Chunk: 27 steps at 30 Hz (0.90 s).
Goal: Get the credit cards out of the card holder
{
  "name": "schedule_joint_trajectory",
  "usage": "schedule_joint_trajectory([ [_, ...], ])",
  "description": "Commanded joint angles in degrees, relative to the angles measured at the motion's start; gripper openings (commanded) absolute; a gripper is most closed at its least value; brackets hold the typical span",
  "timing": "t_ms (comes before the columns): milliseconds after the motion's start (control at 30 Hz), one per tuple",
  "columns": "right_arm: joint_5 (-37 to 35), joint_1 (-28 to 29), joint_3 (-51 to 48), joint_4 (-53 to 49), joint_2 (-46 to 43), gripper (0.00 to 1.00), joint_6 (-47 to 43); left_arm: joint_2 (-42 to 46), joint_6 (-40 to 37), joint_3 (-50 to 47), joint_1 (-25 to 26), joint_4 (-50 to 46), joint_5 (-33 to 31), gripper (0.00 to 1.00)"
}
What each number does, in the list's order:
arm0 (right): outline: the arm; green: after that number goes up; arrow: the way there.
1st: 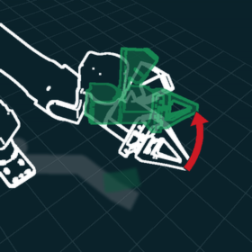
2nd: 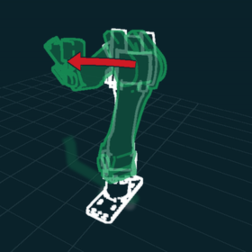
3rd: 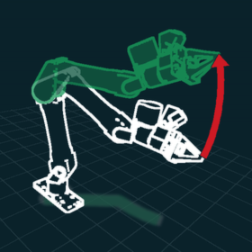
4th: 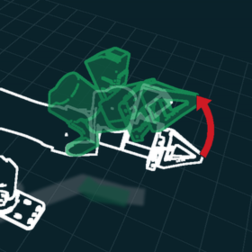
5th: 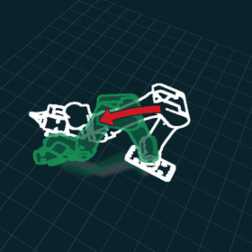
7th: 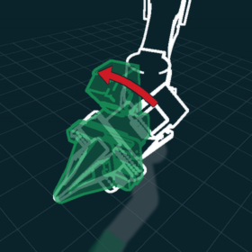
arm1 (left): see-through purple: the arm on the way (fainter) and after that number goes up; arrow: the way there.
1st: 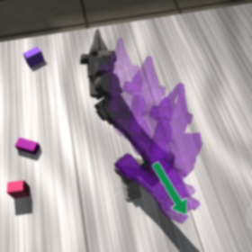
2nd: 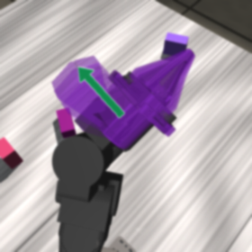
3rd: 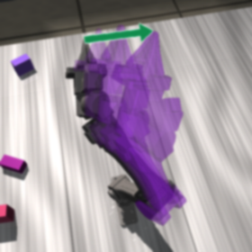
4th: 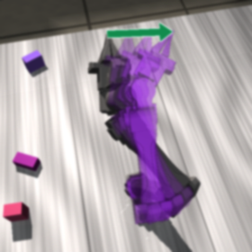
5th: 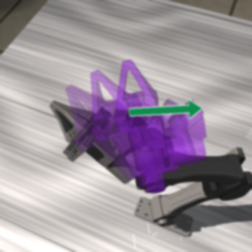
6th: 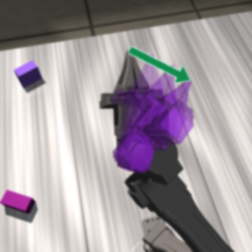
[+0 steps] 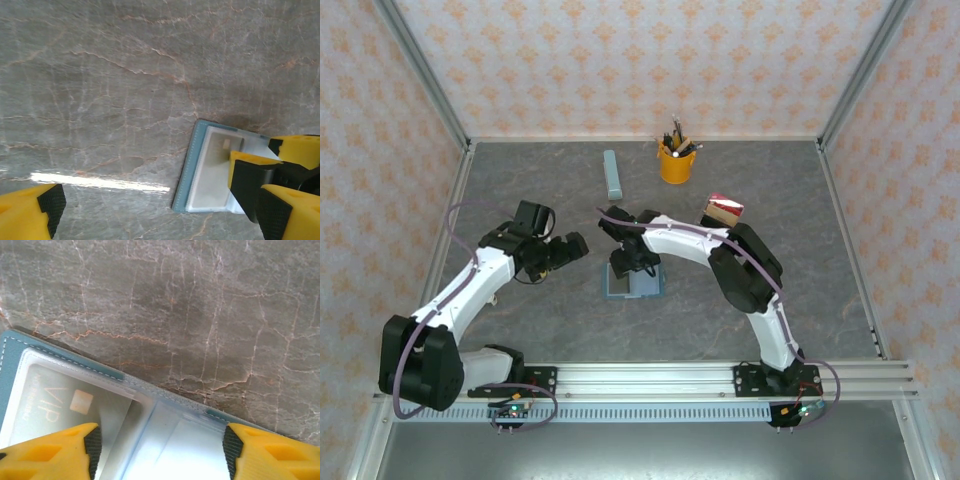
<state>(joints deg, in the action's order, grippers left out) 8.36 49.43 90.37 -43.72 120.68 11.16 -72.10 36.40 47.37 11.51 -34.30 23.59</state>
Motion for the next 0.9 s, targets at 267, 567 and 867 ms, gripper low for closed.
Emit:
schedule_joint_trajectory([
  [267,0.6,-1.7,-0.5,-6.4,4.4,0.47,-3.1,-6.8,2.5,-4.2,3.3,11.5,11.1,0.61],
  [567,1.3,-1.9,-0.9,-6.1,4.7,0.42,-3.0,-13.6,4.3,-3.5,7.8,17.9,14.3,0.34],
  [867,1.4,-1.9,-1.3,-5.7,4.6,0.41,-2.7,-17.2,4.7,-2.7,8.9,19.5,14.4,0.19],
])
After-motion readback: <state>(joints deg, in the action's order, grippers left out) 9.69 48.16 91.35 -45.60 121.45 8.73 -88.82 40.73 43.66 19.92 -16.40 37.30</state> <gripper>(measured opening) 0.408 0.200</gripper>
